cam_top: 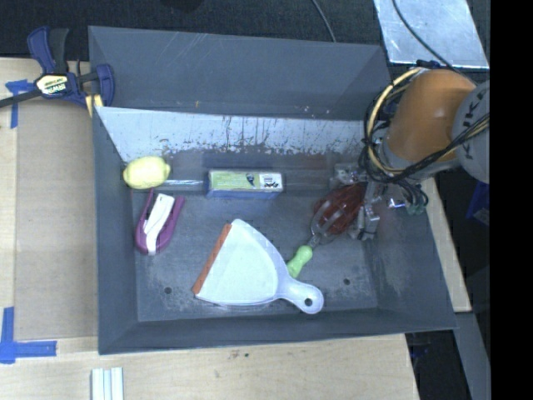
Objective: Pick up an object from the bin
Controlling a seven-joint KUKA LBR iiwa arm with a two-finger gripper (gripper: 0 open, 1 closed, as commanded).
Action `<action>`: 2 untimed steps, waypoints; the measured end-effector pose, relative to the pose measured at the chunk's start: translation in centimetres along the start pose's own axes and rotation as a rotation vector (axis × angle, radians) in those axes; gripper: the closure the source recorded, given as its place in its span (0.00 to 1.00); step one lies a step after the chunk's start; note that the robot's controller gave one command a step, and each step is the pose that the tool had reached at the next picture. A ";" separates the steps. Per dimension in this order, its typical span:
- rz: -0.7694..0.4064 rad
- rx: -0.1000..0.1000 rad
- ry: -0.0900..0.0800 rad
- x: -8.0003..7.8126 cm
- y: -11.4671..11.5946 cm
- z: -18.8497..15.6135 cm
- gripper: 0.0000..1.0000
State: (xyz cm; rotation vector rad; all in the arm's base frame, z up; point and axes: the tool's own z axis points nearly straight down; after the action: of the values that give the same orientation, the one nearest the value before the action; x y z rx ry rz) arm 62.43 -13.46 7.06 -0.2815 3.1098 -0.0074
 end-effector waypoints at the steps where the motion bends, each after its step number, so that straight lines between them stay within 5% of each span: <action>1: 0.015 -0.003 0.010 0.0 -0.1 -0.6 1.00; 2: 0.015 -0.004 0.010 0.0 -0.1 -0.6 1.00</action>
Offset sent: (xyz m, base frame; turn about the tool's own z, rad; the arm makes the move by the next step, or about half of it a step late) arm 0.0000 0.0000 0.0000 0.0000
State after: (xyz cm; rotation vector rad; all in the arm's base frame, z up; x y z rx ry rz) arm 62.47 -13.59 7.66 -0.2594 3.1216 -0.0031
